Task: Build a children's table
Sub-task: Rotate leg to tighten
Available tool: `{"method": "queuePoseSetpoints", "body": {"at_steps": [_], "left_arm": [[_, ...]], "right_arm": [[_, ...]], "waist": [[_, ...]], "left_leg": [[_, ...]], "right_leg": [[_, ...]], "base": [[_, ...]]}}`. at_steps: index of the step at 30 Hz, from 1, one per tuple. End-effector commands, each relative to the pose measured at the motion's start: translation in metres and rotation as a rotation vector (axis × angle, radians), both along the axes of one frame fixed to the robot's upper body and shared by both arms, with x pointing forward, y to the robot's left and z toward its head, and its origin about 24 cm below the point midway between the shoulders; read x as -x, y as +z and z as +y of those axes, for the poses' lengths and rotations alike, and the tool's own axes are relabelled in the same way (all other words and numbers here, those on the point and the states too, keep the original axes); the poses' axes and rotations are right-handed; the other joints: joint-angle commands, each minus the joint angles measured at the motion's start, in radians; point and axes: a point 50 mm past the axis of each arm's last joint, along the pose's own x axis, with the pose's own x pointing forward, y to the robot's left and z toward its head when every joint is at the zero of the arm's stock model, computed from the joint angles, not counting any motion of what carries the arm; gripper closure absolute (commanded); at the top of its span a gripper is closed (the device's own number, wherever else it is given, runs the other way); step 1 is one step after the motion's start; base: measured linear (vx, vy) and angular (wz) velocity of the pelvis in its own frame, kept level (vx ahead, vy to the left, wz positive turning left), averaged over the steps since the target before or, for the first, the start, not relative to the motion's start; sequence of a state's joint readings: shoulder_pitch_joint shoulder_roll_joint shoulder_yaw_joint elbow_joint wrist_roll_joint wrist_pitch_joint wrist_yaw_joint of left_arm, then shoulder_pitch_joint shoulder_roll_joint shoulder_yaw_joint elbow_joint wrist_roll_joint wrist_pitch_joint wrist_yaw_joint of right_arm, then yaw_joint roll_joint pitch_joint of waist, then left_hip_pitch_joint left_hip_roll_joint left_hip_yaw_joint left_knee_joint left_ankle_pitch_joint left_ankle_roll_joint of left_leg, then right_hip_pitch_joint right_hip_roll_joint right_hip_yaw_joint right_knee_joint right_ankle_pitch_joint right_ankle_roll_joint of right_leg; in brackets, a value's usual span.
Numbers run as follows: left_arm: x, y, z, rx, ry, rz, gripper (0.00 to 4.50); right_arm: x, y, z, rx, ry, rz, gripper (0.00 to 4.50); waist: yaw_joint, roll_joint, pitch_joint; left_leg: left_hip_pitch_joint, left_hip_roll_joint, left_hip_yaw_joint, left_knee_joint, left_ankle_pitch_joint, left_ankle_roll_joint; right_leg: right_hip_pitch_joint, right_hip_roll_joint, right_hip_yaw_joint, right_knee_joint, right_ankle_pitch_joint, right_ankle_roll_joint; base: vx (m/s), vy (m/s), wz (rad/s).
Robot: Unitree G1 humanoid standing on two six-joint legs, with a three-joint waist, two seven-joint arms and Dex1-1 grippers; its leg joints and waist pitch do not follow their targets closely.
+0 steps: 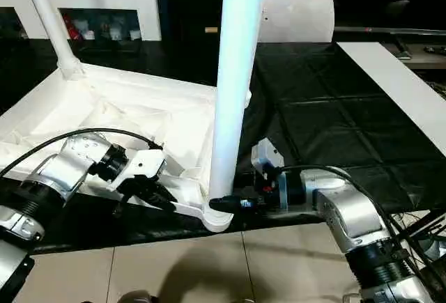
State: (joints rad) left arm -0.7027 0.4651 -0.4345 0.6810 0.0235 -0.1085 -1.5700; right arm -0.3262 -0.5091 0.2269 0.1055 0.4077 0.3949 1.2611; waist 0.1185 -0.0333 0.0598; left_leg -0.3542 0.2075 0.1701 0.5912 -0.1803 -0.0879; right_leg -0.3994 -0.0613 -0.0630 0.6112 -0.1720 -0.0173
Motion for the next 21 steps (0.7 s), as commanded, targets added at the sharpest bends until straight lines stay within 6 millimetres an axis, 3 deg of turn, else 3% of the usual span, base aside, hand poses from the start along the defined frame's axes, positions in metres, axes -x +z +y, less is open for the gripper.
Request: {"method": "queuePoseSetpoints", "body": {"at_steps": [1,2,5,9,12,13,14,15,19,20,21], "left_arm": [[-0.001,-0.001,-0.012,0.004,0.014,0.012,4.50],[-0.001,-0.001,-0.012,0.004,0.014,0.012,4.50],[-0.011,-0.002,-0.026,0.087,0.244,-0.002,4.50],[-0.019,-0.002,-0.047,0.157,0.397,-0.032,4.50],[-0.023,-0.003,-0.061,0.183,0.493,-0.053,4.50],[-0.026,-0.002,-0.066,0.188,0.531,-0.065,4.50],[-0.029,-0.001,-0.075,0.199,0.595,-0.086,4.50],[-0.031,0.001,-0.080,0.209,0.628,-0.094,4.50],[-0.032,0.002,-0.084,0.212,0.650,-0.113,4.50],[-0.033,0.002,-0.084,0.198,0.639,-0.133,4.50],[-0.033,0.002,-0.081,0.189,0.627,-0.143,4.50]], "right_arm": [[0.004,-0.002,0.008,-0.058,-0.015,0.046,2.48],[0.004,-0.002,0.008,-0.058,-0.015,0.046,2.48],[-0.001,-0.012,0.022,-0.040,-0.248,0.025,2.48],[-0.013,-0.019,0.040,-0.048,-0.466,0.031,2.49],[-0.027,-0.023,0.052,-0.040,-0.628,0.037,2.52],[-0.033,-0.024,0.057,-0.029,-0.697,0.044,2.52],[-0.041,-0.025,0.065,-0.010,-0.797,0.057,2.52],[-0.046,-0.025,0.072,0.003,-0.850,0.063,2.52],[-0.049,-0.022,0.081,-0.003,-0.872,0.054,2.52],[-0.050,-0.019,0.084,-0.018,-0.867,0.038,1.97],[-0.050,-0.016,0.085,-0.034,-0.859,0.022,1.84]], "waist": [[-0.006,0.004,-0.068],[-0.004,0.003,-0.068],[-0.011,0.004,-0.062],[-0.035,-0.002,-0.059],[-0.047,0.000,-0.060],[-0.061,0.004,-0.059],[-0.067,0.001,-0.061],[-0.076,0.005,-0.061],[-0.085,0.003,-0.062],[-0.083,0.004,-0.063],[-0.083,0.005,-0.064]], "left_leg": [[0.009,0.026,0.000,-0.068,-0.217,0.011],[0.011,0.026,0.000,-0.068,-0.216,0.010],[0.013,0.023,-0.003,-0.072,-0.255,-0.009],[0.013,0.013,-0.009,-0.072,-0.290,-0.028],[0.006,0.010,-0.013,-0.072,-0.296,-0.021],[0.007,0.010,-0.014,-0.072,-0.310,-0.027],[0.010,0.007,-0.015,-0.069,-0.319,-0.024],[0.009,0.008,-0.014,-0.068,-0.317,-0.024],[0.008,0.005,-0.013,-0.068,-0.318,-0.005],[0.009,0.007,-0.011,-0.069,-0.309,0.002],[0.006,0.009,-0.011,-0.072,-0.300,0.005]], "right_leg": [[0.047,-0.077,0.046,-0.079,-0.307,-0.178],[0.046,-0.076,0.046,-0.079,-0.308,-0.176],[0.042,-0.077,0.044,-0.087,-0.386,-0.160],[0.037,-0.079,0.034,-0.111,-0.569,-0.081],[0.039,-0.078,0.030,-0.117,-0.583,-0.065],[0.032,-0.077,0.028,-0.114,-0.584,-0.072],[0.035,-0.077,0.024,-0.119,-0.594,-0.066],[0.029,-0.076,0.027,-0.117,-0.581,-0.076],[0.033,-0.073,0.027,-0.122,-0.561,-0.068],[0.031,-0.072,0.032,-0.119,-0.525,-0.074],[0.033,-0.071,0.034,-0.112,-0.486,-0.086]], "base": [[0.000,0.000,0.00],[0.000,0.000,0.00],[0.000,0.000,0.00],[0.000,0.000,0.00],[0.000,0.000,0.00],[0.000,0.000,0.00],[0.000,0.000,0.00],[0.000,0.000,0.00],[0.000,0.000,0.00],[0.000,0.000,0.00],[0.000,0.000,0.00]]}}
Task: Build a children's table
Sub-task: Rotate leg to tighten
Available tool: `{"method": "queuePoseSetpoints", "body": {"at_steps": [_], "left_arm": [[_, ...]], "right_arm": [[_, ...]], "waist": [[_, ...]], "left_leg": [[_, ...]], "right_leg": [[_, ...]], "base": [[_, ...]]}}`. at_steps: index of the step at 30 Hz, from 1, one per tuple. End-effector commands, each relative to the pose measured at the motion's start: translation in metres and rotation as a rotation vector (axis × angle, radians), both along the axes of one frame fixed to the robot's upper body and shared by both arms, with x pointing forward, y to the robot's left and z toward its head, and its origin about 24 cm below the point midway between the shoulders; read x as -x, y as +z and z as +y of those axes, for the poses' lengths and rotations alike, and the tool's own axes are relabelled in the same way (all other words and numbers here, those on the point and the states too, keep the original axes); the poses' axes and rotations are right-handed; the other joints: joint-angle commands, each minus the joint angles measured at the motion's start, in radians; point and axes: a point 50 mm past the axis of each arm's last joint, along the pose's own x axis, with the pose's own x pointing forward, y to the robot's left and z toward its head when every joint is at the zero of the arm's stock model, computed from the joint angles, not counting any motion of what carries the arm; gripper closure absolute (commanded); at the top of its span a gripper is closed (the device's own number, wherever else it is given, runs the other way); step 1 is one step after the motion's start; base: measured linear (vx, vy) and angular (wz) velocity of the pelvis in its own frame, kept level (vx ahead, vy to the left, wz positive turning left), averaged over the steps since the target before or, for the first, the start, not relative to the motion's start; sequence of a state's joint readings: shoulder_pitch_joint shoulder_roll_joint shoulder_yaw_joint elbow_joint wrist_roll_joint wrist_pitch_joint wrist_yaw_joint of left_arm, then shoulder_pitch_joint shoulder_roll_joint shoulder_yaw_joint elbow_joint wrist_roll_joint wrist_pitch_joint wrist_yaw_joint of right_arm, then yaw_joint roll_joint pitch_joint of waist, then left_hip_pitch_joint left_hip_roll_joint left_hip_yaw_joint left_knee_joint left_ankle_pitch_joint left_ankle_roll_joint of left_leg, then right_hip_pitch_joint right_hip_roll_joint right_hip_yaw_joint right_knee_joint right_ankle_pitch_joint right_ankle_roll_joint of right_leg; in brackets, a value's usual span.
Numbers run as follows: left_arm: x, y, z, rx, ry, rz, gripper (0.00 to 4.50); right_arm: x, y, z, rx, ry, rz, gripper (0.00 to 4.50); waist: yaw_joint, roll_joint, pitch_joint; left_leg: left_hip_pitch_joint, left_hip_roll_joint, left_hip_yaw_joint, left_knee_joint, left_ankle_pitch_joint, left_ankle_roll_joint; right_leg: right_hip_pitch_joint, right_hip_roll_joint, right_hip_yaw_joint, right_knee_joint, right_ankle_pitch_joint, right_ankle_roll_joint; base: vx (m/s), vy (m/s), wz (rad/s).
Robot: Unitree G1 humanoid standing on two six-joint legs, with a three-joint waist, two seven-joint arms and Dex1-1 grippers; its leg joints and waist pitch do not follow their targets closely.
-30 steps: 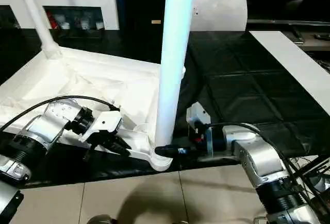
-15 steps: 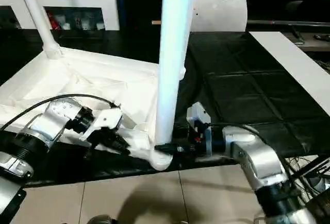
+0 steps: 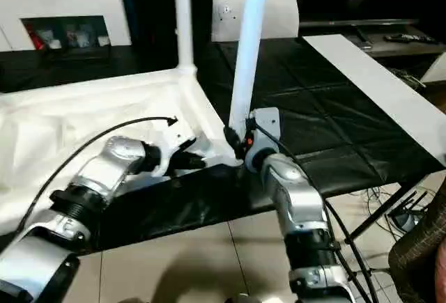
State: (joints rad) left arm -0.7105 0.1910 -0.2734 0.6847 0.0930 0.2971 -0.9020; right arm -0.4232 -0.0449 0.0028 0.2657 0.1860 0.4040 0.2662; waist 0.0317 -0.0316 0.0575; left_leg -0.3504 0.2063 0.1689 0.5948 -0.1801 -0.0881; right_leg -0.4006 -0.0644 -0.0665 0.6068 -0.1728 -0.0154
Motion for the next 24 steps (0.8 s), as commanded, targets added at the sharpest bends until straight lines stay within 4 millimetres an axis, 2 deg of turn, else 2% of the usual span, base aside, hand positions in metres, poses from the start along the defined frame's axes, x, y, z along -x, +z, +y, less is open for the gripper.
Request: {"method": "queuePoseSetpoints", "body": {"at_steps": [1,3,4,6,9,10,11,12,14,15,17,18,20,22,24], "left_arm": [[-0.002,0.016,-0.026,0.039,-0.081,-0.079,4.50],[-0.001,0.015,-0.017,0.018,-0.100,-0.083,4.50],[0.000,0.015,-0.014,0.016,-0.103,-0.084,4.50],[0.001,0.015,-0.009,0.018,-0.127,-0.089,4.50],[0.005,0.014,0.005,0.012,-0.202,-0.079,4.50],[0.006,0.014,0.007,0.013,-0.220,-0.079,4.50],[0.010,0.014,0.011,0.014,-0.280,-0.072,4.50],[0.013,0.012,0.017,0.001,-0.320,-0.051,4.50],[0.015,0.012,0.020,-0.006,-0.360,-0.047,4.50],[0.017,0.013,0.024,-0.007,-0.413,-0.037,4.50],[0.019,0.015,0.027,0.004,-0.469,-0.016,4.50],[0.020,0.016,0.028,0.006,-0.494,-0.003,4.50],[0.022,0.016,0.030,-0.012,-0.550,0.017,4.50],[0.023,0.016,0.031,-0.026,-0.584,0.029,4.50],[0.026,0.018,0.035,-0.059,-0.667,0.058,4.50]], "right_arm": [[0.011,-0.004,0.046,-0.068,0.187,0.033,1.81],[0.012,-0.003,0.038,-0.069,0.185,0.002,1.74],[0.012,-0.003,0.036,-0.064,0.187,-0.007,1.48],[0.014,-0.003,0.028,-0.053,0.200,-0.022,1.36],[0.022,-0.003,0.007,-0.036,0.272,-0.051,1.05],[0.022,-0.002,0.004,-0.034,0.279,-0.055,0.93],[0.025,-0.001,-0.005,-0.024,0.310,-0.069,0.93],[0.029,0.001,-0.016,-0.011,0.365,-0.073,0.88],[0.031,0.001,-0.021,-0.003,0.398,-0.075,0.76],[0.036,0.002,-0.030,0.001,0.459,-0.063,0.62],[0.044,0.005,-0.040,0.006,0.583,-0.042,0.62],[0.047,0.005,-0.043,0.009,0.630,-0.032,0.62],[0.049,0.007,-0.048,0.020,0.694,-0.030,0.62],[0.051,0.008,-0.050,0.021,0.734,-0.029,0.62],[0.055,0.011,-0.054,0.019,0.855,-0.009,0.87]], "waist": [[0.004,0.003,-0.062],[0.006,0.005,-0.065],[0.006,0.004,-0.064],[0.009,0.003,-0.067],[0.017,0.004,-0.070],[0.018,0.003,-0.070],[0.020,0.007,-0.070],[0.025,0.004,-0.070],[0.029,0.008,-0.069],[0.033,0.009,-0.068],[0.037,0.008,-0.067],[0.044,0.008,-0.066],[0.053,0.002,-0.063],[0.058,0.001,-0.062],[0.062,0.002,-0.060]], "left_leg": [[0.001,0.011,-0.010,-0.076,-0.295,0.006],[-0.001,0.014,-0.008,-0.078,-0.273,0.006],[-0.002,0.014,-0.008,-0.078,-0.270,0.007],[-0.003,0.014,-0.004,-0.076,-0.241,0.013],[-0.003,0.016,-0.001,-0.073,-0.200,0.031],[-0.004,0.016,0.000,-0.073,-0.190,0.033],[-0.006,0.016,-0.001,-0.074,-0.179,0.036],[-0.004,0.017,0.001,-0.072,-0.176,0.041],[-0.002,0.021,0.001,-0.073,-0.176,0.044],[0.003,0.021,0.002,-0.074,-0.190,0.041],[0.004,0.022,0.002,-0.074,-0.208,0.042],[0.006,0.025,0.003,-0.074,-0.212,0.045],[0.006,0.026,0.003,-0.075,-0.225,0.039],[0.008,0.025,0.003,-0.075,-0.239,0.035],[0.009,0.026,0.002,-0.076,-0.253,0.035]], "right_leg": [[0.036,-0.068,0.038,-0.106,-0.468,-0.093],[0.039,-0.069,0.043,-0.097,-0.400,-0.117],[0.041,-0.068,0.043,-0.095,-0.386,-0.122],[0.045,-0.067,0.047,-0.088,-0.318,-0.144],[0.052,-0.067,0.050,-0.080,-0.239,-0.167],[0.053,-0.068,0.051,-0.077,-0.220,-0.174],[0.055,-0.069,0.050,-0.076,-0.206,-0.184],[0.057,-0.067,0.051,-0.076,-0.196,-0.184],[0.054,-0.067,0.051,-0.073,-0.175,-0.197],[0.052,-0.067,0.050,-0.075,-0.188,-0.202],[0.054,-0.065,0.050,-0.076,-0.200,-0.206],[0.052,-0.067,0.051,-0.075,-0.204,-0.206],[0.049,-0.072,0.050,-0.079,-0.254,-0.197],[0.048,-0.074,0.050,-0.083,-0.301,-0.186],[0.046,-0.074,0.049,-0.088,-0.339,-0.173]], "base": [[0.000,0.000,0.00],[0.000,0.000,0.00],[0.000,0.000,0.00],[0.000,0.000,0.00],[0.000,0.000,0.00],[0.000,0.000,0.00],[0.000,0.000,0.00],[0.000,0.000,0.00],[0.000,0.000,0.00],[0.000,0.000,0.00],[0.000,0.000,0.00],[0.000,0.000,0.00],[0.000,0.000,0.00],[0.000,0.000,0.00],[0.000,0.000,0.00]]}}
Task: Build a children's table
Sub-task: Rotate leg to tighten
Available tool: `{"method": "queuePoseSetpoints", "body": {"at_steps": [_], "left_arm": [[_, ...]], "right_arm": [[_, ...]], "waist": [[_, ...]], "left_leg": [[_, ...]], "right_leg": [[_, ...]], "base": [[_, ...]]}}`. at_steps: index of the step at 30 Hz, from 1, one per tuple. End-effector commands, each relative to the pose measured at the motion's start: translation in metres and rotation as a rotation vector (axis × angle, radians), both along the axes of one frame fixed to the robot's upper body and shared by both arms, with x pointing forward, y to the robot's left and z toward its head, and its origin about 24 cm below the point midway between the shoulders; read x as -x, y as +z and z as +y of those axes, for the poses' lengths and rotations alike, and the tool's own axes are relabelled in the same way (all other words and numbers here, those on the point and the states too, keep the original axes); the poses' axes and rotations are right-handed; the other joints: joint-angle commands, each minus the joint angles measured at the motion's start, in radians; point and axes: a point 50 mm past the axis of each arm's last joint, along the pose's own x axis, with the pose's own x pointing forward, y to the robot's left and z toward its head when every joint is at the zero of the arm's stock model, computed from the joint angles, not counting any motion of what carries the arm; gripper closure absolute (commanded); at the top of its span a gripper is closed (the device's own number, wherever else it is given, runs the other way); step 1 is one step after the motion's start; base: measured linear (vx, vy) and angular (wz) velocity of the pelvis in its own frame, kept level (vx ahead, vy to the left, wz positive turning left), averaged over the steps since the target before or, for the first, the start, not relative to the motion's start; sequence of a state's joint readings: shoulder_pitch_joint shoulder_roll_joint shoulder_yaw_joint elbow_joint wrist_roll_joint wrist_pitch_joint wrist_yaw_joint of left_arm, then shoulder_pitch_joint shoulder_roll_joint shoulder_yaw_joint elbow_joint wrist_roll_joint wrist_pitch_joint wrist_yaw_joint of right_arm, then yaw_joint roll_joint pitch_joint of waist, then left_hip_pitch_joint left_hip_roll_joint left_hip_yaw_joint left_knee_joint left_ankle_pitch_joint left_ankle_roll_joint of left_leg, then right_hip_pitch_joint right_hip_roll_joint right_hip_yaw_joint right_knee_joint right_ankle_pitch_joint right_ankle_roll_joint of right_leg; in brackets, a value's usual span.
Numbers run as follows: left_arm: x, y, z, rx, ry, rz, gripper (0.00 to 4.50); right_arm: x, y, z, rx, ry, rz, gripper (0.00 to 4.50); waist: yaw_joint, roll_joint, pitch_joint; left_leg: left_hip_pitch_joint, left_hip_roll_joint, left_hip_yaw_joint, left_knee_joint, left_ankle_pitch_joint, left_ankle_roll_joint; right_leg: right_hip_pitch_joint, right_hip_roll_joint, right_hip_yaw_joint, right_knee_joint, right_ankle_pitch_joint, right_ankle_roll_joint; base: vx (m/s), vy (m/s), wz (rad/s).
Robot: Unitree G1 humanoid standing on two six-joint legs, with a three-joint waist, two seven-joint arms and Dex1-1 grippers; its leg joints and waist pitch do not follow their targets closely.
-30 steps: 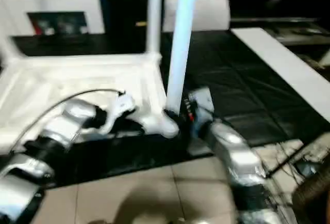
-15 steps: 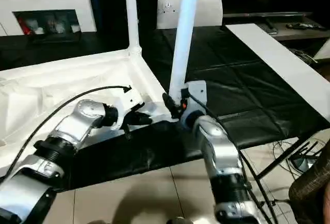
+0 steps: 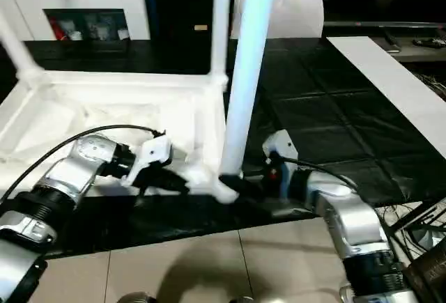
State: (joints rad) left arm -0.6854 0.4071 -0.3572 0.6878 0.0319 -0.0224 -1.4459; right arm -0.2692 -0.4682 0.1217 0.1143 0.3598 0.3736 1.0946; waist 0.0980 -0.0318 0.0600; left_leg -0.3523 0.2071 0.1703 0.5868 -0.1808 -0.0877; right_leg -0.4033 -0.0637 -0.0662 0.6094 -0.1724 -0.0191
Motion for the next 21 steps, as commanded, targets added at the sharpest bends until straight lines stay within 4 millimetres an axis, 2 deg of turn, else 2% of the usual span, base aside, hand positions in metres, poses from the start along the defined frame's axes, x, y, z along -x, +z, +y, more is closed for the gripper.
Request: {"method": "queuePoseSetpoints", "body": {"at_steps": [1,9,12,21], "left_arm": [[0.002,0.009,-0.010,-0.023,-0.158,-0.003,4.50],[0.002,0.012,-0.008,-0.073,-0.252,0.007,4.50],[0.002,0.013,-0.010,-0.070,-0.261,0.004,4.50],[0.000,0.013,-0.012,-0.047,-0.252,0.010,4.50]], "right_arm": [[0.001,0.007,-0.001,-0.006,0.096,-0.008,0.98],[0.003,0.012,0.004,0.016,0.269,0.030,1.61],[0.003,0.012,0.005,0.014,0.296,0.033,1.91],[0.004,0.012,0.011,-0.004,0.338,0.055,2.47]], "waist": [[-0.001,-0.002,-0.063],[0.016,-0.007,-0.068],[0.016,-0.010,-0.069],[0.017,-0.012,-0.068]], "left_leg": [[0.009,0.026,0.001,-0.067,-0.241,0.035],[0.007,0.029,0.002,-0.065,-0.203,0.032],[0.006,0.029,0.001,-0.065,-0.201,0.030],[0.005,0.027,0.002,-0.064,-0.197,0.026]], "right_leg": [[0.050,-0.074,0.049,-0.087,-0.336,-0.169],[0.049,-0.077,0.048,-0.077,-0.297,-0.179],[0.050,-0.076,0.047,-0.075,-0.280,-0.184],[0.050,-0.076,0.046,-0.078,-0.312,-0.167]], "base": [[0.000,0.000,0.00],[0.000,0.000,0.00],[0.000,0.000,0.00],[0.000,0.000,0.00]]}}
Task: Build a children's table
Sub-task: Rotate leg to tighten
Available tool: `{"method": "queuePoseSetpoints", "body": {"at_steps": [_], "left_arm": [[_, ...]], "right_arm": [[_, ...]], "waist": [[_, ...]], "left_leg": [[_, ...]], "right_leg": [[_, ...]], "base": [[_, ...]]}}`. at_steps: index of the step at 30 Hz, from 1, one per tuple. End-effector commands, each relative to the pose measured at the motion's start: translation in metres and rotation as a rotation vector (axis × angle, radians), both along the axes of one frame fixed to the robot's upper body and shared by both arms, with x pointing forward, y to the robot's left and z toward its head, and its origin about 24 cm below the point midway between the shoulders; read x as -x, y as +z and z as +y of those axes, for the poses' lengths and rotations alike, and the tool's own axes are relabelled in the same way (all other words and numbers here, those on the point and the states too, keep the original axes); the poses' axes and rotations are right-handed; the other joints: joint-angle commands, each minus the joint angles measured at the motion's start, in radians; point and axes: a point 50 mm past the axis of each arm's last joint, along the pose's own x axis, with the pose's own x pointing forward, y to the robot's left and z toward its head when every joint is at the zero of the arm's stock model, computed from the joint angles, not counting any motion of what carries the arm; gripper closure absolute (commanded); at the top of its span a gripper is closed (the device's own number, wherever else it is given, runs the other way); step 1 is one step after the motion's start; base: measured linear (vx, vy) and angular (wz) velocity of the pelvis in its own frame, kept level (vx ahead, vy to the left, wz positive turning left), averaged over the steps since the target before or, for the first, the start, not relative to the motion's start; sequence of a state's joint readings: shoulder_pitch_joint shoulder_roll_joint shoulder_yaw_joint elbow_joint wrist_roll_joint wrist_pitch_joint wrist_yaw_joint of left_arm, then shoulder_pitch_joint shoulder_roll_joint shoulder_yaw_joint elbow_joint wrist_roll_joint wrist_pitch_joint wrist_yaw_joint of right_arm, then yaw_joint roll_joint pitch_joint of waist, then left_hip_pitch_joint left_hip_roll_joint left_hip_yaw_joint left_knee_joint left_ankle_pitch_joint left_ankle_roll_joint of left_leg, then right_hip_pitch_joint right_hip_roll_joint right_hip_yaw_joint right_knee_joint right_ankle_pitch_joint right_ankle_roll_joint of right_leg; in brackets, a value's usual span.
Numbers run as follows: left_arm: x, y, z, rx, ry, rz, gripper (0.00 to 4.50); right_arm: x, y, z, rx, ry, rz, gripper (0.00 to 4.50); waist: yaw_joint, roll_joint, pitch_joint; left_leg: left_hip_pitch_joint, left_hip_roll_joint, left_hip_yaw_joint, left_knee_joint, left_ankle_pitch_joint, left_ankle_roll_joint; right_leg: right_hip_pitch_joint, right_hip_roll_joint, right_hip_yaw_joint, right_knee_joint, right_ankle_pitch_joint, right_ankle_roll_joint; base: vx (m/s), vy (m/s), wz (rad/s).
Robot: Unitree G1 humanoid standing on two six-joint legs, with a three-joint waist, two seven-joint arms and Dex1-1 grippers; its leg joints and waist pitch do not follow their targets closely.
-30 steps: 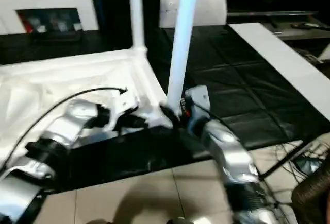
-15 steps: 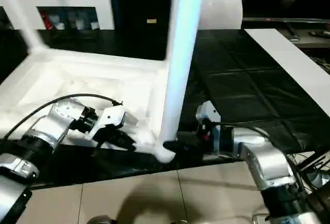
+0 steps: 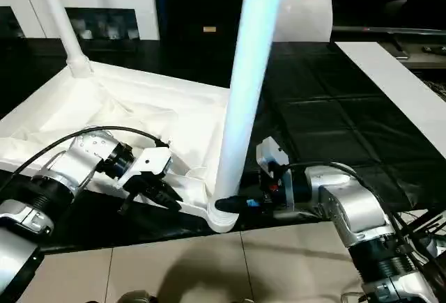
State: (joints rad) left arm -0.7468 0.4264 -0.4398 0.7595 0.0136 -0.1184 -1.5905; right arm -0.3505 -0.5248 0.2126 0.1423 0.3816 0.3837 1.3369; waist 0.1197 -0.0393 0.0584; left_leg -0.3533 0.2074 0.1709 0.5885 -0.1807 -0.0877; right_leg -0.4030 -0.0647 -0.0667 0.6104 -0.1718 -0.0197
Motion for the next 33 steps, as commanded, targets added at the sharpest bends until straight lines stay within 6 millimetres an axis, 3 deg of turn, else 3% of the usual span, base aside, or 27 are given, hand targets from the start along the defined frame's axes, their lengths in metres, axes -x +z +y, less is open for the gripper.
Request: {"method": "queuePoseSetpoints", "body": {"at_steps": [1,7,10,11,12,15,16,19,23,24,25,26,28,31,32,33], "left_arm": [[-0.002,0.009,-0.011,0.015,-0.060,-0.024,4.50],[-0.015,0.007,-0.013,0.079,0.184,-0.049,4.50],[-0.021,0.006,-0.018,0.126,0.320,-0.058,4.50],[-0.023,0.006,-0.021,0.144,0.373,-0.065,4.50],[-0.025,0.006,-0.023,0.155,0.422,-0.067,4.50],[-0.033,0.004,-0.032,0.153,0.593,-0.093,4.50],[-0.033,0.004,-0.032,0.153,0.593,-0.093,4.50],[-0.040,0.007,-0.054,0.220,0.772,-0.114,4.50],[-0.042,0.010,-0.065,0.249,0.804,-0.133,4.50],[-0.042,0.012,-0.068,0.250,0.793,-0.153,4.50],[-0.042,0.013,-0.069,0.249,0.789,-0.157,4.50],[-0.041,0.013,-0.069,0.245,0.785,-0.156,4.50],[-0.040,0.011,-0.067,0.229,0.759,-0.163,4.50],[-0.037,0.010,-0.060,0.215,0.723,-0.163,4.50],[-0.037,0.010,-0.059,0.215,0.718,-0.162,4.50],[-0.035,0.009,-0.053,0.207,0.696,-0.155,4.50]], "right_arm": [[0.002,0.002,0.003,-0.009,0.039,0.012,2.48],[-0.005,-0.002,0.009,-0.068,-0.168,0.016,2.51],[-0.012,-0.008,0.013,-0.047,-0.316,-0.014,2.51],[-0.015,-0.012,0.015,-0.035,-0.382,-0.022,2.51],[-0.017,-0.014,0.018,-0.029,-0.439,-0.024,2.52],[-0.025,-0.024,0.030,-0.013,-0.660,0.013,2.54],[-0.025,-0.024,0.030,-0.013,-0.660,0.013,2.54],[-0.039,-0.030,0.050,-0.013,-0.920,0.082,2.55],[-0.047,-0.026,0.068,-0.005,-0.958,0.043,2.55],[-0.048,-0.020,0.075,-0.037,-0.946,0.031,2.55],[-0.048,-0.019,0.077,-0.046,-0.946,0.029,2.20],[-0.049,-0.018,0.077,-0.063,-0.951,0.029,2.20],[-0.050,-0.014,0.074,-0.085,-0.946,0.016,1.83],[-0.049,-0.011,0.063,-0.096,-0.930,-0.013,1.75],[-0.049,-0.011,0.061,-0.099,-0.925,-0.015,1.51],[-0.047,-0.009,0.048,-0.105,-0.908,-0.040,1.39]], "waist": [[-0.004,-0.005,-0.067],[-0.009,-0.002,-0.065],[-0.017,-0.001,-0.064],[-0.022,-0.002,-0.063],[-0.029,-0.007,-0.063],[-0.047,-0.005,-0.067],[-0.050,-0.005,-0.066],[-0.066,-0.002,-0.067],[-0.071,0.002,-0.067],[-0.073,-0.001,-0.066],[-0.072,0.000,-0.067],[-0.071,0.003,-0.066],[-0.071,0.002,-0.067],[-0.072,0.004,-0.067],[-0.072,0.003,-0.067],[-0.070,0.002,-0.068]], "left_leg": [[0.006,0.027,0.001,-0.066,-0.196,0.026],[0.008,0.024,-0.001,-0.067,-0.214,0.009],[0.008,0.020,-0.004,-0.069,-0.229,-0.003],[0.007,0.021,-0.003,-0.068,-0.230,-0.009],[0.003,0.018,-0.006,-0.070,-0.226,-0.014],[0.002,0.017,-0.005,-0.068,-0.214,-0.013],[0.003,0.016,-0.004,-0.067,-0.214,-0.010],[0.003,0.013,-0.004,-0.068,-0.214,-0.012],[0.004,0.013,-0.003,-0.069,-0.222,-0.006],[0.002,0.011,-0.003,-0.069,-0.224,0.000],[0.003,0.011,-0.003,-0.069,-0.223,0.002],[0.003,0.012,-0.003,-0.069,-0.222,0.004],[0.002,0.014,-0.003,-0.070,-0.215,0.009],[0.001,0.014,-0.003,-0.071,-0.210,0.012],[0.001,0.014,-0.003,-0.071,-0.211,0.013],[0.001,0.015,-0.002,-0.070,-0.204,0.019]], "right_leg": [[0.051,-0.076,0.046,-0.079,-0.311,-0.166],[0.046,-0.075,0.046,-0.083,-0.346,-0.159],[0.047,-0.076,0.042,-0.093,-0.425,-0.124],[0.044,-0.075,0.043,-0.092,-0.428,-0.123],[0.049,-0.075,0.041,-0.091,-0.434,-0.116],[0.046,-0.074,0.043,-0.092,-0.415,-0.119],[0.043,-0.073,0.044,-0.093,-0.404,-0.125],[0.043,-0.069,0.043,-0.092,-0.387,-0.141],[0.045,-0.067,0.045,-0.093,-0.357,-0.139],[0.047,-0.067,0.045,-0.094,-0.355,-0.136],[0.047,-0.068,0.046,-0.094,-0.355,-0.135],[0.047,-0.068,0.047,-0.094,-0.351,-0.135],[0.049,-0.067,0.047,-0.092,-0.328,-0.136],[0.050,-0.066,0.048,-0.088,-0.297,-0.148],[0.051,-0.067,0.048,-0.089,-0.295,-0.149],[0.054,-0.068,0.049,-0.087,-0.275,-0.155]], "base": [[0.000,0.000,0.00],[0.000,0.000,0.00],[0.000,0.000,0.00],[0.000,0.000,0.00],[0.000,0.000,0.00],[0.000,0.000,0.00],[0.000,0.000,0.00],[0.000,0.000,0.00],[0.000,0.000,0.00],[0.000,0.000,0.00],[0.000,0.000,0.00],[0.000,0.000,0.00],[0.000,0.000,0.00],[0.000,0.000,0.00],[0.000,0.000,0.00],[0.000,0.000,0.00]]}}
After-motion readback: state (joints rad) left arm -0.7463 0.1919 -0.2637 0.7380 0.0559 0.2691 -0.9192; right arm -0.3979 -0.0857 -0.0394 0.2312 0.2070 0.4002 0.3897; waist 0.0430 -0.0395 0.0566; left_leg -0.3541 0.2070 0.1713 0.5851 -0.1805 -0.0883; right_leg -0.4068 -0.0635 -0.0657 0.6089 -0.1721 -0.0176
